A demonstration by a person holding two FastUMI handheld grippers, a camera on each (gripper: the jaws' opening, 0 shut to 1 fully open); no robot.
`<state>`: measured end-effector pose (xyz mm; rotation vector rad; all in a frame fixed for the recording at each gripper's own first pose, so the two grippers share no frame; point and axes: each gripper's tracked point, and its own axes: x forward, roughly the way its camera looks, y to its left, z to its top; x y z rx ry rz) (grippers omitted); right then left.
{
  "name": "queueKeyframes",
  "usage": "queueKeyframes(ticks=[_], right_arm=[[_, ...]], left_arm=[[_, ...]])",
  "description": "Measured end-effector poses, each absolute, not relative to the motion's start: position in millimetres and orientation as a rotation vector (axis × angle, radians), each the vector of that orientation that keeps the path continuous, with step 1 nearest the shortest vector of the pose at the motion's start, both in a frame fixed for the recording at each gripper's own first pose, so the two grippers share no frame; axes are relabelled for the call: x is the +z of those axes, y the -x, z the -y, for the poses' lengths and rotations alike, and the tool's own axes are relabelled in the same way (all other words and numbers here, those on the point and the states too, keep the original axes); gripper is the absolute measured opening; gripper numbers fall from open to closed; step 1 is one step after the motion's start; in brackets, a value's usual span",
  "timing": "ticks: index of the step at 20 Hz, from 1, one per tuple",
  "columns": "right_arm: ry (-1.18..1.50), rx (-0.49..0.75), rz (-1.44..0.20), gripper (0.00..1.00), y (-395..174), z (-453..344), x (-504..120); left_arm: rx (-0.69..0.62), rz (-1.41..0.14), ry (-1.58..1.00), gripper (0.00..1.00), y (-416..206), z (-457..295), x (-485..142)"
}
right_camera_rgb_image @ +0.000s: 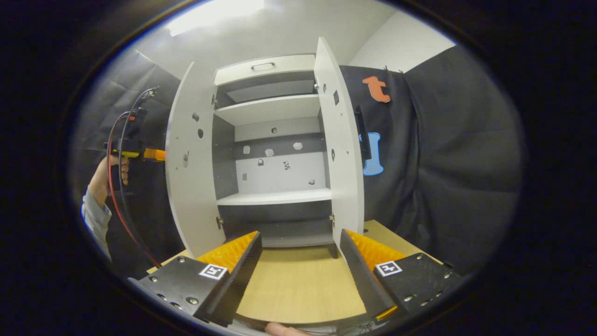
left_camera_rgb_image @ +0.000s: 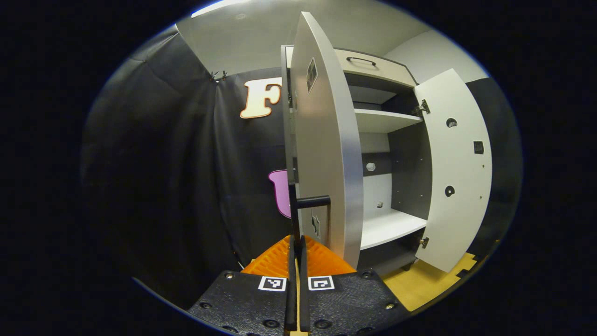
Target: Open the right door of the double-door shoe cabinet with the right hand, and open the left door with the left hand.
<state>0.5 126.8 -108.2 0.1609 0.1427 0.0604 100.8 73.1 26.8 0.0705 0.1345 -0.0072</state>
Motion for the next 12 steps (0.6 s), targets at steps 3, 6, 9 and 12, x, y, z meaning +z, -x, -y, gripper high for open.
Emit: queueKeyframes(ticks=[3, 6, 9, 12], right_arm=[[-0.155, 0.062, -0.146, 1.0, -1.3, -129.6, -109.1], [-0.144, 0.058, -0.152, 1.0, -3.1, -132.9, -110.8], [-0.141, 0.062, -0.156, 1.0, -4.5, -133.5, -112.3], [-0.14, 0.06, -0.16, 1.0, -4.6, -131.9, -113.7]], left_arm=[[-0.053, -0.135, -0.014, 0.0, -100.1, -71.8, 27.5], [-0.049, -0.139, -0.039, 0.0, -100.8, -77.1, 25.1], [-0.048, -0.14, -0.031, 0.0, -100.0, -74.8, 26.3], [-0.042, -0.124, -0.027, 0.02, -100.5, -75.8, 25.5]])
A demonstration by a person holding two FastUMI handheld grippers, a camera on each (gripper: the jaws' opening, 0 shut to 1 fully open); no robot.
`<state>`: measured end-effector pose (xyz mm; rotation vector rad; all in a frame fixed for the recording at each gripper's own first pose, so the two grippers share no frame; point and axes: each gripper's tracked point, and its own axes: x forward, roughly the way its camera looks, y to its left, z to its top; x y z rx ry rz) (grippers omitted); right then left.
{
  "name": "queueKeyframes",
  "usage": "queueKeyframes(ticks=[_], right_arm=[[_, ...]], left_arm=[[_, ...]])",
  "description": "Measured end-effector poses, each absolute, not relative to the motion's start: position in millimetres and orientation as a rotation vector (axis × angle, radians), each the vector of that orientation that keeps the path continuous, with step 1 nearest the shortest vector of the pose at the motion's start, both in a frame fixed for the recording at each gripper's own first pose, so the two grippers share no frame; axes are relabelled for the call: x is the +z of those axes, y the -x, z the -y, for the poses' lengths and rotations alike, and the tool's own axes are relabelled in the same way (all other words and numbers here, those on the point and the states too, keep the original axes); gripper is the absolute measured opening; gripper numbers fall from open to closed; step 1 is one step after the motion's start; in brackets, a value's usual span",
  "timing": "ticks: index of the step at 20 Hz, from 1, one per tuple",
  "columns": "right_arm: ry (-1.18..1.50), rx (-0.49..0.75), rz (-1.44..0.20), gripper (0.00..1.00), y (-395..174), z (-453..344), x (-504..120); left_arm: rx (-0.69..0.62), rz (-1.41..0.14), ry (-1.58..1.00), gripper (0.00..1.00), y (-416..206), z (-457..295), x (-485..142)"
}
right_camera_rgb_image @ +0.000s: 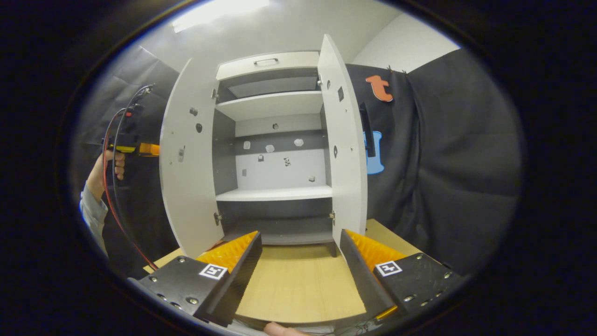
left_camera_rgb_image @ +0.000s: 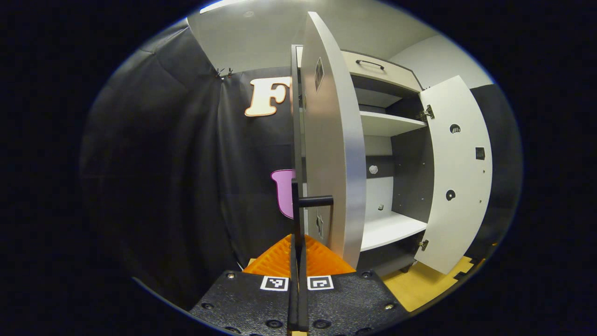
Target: Open the right door of the double-door shoe cabinet with the right hand, and open the left door with the left hand.
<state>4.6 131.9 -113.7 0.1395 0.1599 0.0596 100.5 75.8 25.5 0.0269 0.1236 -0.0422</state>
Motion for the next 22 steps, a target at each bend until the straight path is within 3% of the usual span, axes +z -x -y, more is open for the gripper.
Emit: queueKeyframes(ticks=[5, 10, 11, 12, 17, 19, 22], right_arm=[[-0.138, 0.054, -0.165, 1.0, -4.9, -128.0, -117.1], [-0.173, 0.037, -0.185, 0.96, -7.9, -123.3, -120.7], [-0.173, 0.035, -0.182, 1.0, -7.3, -122.5, -119.3], [-0.172, 0.033, -0.178, 1.0, -6.4, -122.3, -118.5], [-0.154, 0.037, -0.176, 1.0, -6.7, -124.4, -117.3], [-0.148, 0.033, -0.167, 1.0, -5.3, -122.9, -114.0], [-0.153, 0.031, -0.158, 1.0, -4.4, -123.9, -111.4]], left_arm=[[-0.035, -0.104, -0.031, 0.04, -91.1, -73.0, 21.3], [-0.033, -0.113, -0.022, 0.19, -63.7, -72.6, 14.7], [-0.019, -0.108, -0.013, 0.27, -63.6, -76.3, 15.1], [-0.013, -0.105, 0.004, 0.48, -55.5, -78.4, 14.9], [0.002, -0.089, 0.025, 0.97, -25.9, -79.6, 10.4], [0.031, -0.078, 0.02, 0.99, -11.4, -82.2, 10.3], [0.069, -0.054, 0.012, 0.94, 14.6, -80.5, 5.9]])
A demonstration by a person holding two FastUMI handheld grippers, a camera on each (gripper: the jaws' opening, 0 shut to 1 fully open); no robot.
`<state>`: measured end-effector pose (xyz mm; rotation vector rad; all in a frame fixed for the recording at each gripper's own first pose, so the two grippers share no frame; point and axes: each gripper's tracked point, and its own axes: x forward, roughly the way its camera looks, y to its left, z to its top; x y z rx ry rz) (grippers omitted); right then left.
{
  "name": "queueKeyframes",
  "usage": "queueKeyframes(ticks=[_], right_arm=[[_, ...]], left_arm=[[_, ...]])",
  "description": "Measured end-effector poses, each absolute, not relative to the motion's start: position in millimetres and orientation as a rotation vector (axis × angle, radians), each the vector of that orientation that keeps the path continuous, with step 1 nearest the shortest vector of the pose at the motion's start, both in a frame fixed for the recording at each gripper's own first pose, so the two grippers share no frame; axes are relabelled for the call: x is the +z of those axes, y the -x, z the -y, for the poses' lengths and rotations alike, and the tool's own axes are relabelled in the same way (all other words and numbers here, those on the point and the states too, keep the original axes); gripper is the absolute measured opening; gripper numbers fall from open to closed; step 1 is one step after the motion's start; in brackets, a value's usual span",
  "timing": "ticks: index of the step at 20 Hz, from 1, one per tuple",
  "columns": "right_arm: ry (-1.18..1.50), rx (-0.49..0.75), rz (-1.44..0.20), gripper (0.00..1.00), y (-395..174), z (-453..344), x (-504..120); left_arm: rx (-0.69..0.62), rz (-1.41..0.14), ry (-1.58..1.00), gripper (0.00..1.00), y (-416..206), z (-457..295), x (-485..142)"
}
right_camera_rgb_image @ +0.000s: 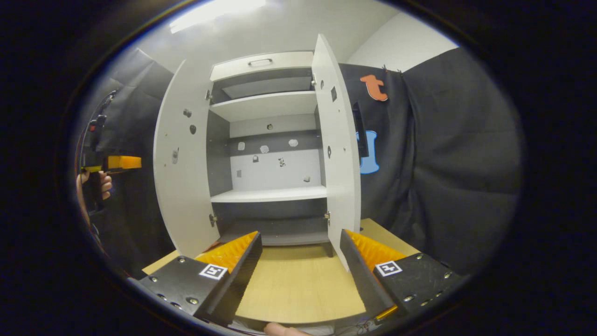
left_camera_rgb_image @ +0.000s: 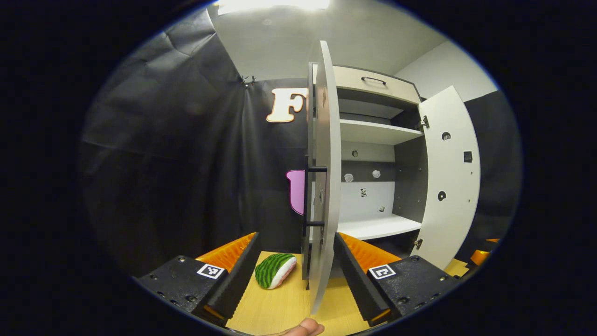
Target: Open the right door of the double-door shoe cabinet with the right hand, and open the left door with the left hand.
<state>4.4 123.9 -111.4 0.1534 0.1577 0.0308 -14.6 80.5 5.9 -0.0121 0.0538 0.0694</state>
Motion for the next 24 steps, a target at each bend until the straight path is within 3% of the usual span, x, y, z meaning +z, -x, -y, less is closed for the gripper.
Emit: queueKeyframes(ticks=[1, 2, 3, 8, 9, 15, 24], right_arm=[[-0.151, 0.033, -0.158, 1.0, -4.0, -124.3, -111.4], [-0.145, 0.032, -0.159, 1.0, -3.2, -124.3, -112.1], [-0.138, 0.03, -0.159, 1.0, -2.7, -123.8, -112.3], [-0.124, 0.036, -0.157, 1.0, -2.7, -126.3, -112.3], [-0.12, 0.038, -0.153, 1.0, -2.2, -126.8, -111.1], [-0.113, 0.046, -0.13, 1.0, 0.1, -130.6, -103.1], [-0.081, 0.097, -0.106, 1.0, 6.7, -154.5, -96.8]], left_arm=[[0.09, -0.062, 0.0, 0.92, 25.0, -81.4, -2.2], [0.097, -0.053, -0.012, 1.0, 33.5, -76.4, -6.4], [0.085, -0.042, -0.031, 0.93, 40.7, -68.3, -9.1], [0.073, -0.005, -0.036, 0.99, 58.8, -29.6, -19.7], [0.078, 0.005, -0.042, 0.94, 59.5, -23.2, -19.8], [-0.009, 0.016, 0.009, 0.94, 56.1, 38.5, -21.4], [0.018, -0.041, 0.063, 0.96, 54.4, 48.8, -57.6]])
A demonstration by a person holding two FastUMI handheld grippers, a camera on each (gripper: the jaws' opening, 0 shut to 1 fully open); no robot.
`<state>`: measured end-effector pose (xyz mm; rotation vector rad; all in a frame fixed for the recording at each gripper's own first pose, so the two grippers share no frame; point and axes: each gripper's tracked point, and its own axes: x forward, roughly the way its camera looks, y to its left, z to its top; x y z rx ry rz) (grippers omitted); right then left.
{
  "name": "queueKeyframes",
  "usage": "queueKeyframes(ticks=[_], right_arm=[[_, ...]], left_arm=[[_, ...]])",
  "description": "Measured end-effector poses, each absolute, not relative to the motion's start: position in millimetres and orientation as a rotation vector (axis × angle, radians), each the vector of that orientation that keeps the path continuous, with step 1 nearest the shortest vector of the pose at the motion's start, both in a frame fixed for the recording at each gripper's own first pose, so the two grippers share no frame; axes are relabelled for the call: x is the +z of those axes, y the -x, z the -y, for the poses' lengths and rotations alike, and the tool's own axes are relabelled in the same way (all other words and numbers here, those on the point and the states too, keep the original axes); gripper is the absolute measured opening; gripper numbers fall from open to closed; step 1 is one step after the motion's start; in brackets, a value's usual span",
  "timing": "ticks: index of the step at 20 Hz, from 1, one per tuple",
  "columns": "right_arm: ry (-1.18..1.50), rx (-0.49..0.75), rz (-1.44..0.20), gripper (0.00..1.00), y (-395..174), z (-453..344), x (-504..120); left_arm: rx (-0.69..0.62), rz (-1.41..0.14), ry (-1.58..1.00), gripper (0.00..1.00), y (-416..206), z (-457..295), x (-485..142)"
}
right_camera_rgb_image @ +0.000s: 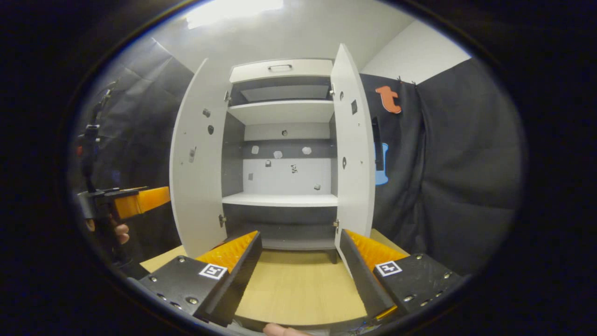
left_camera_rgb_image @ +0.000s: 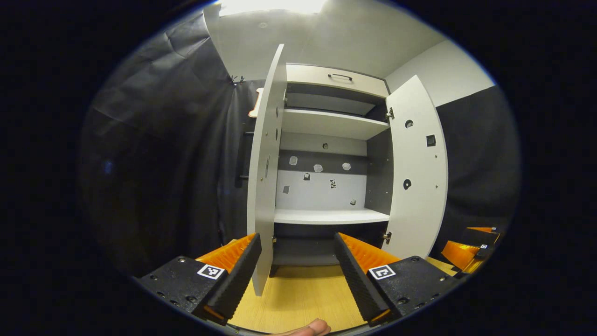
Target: Open the right door of the double-door shoe cabinet with the right hand, and open the left door with the left hand.
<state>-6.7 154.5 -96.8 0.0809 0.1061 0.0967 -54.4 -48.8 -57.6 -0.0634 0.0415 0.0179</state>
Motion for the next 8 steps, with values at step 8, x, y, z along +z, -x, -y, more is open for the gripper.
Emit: queueKeyframes(ticks=[8], right_arm=[[-0.085, 0.136, -0.107, 1.0, 12.2, -171.4, -88.6]], left_arm=[[0.006, -0.05, 0.068, 0.96, 57.3, 54.3, -57.9]])
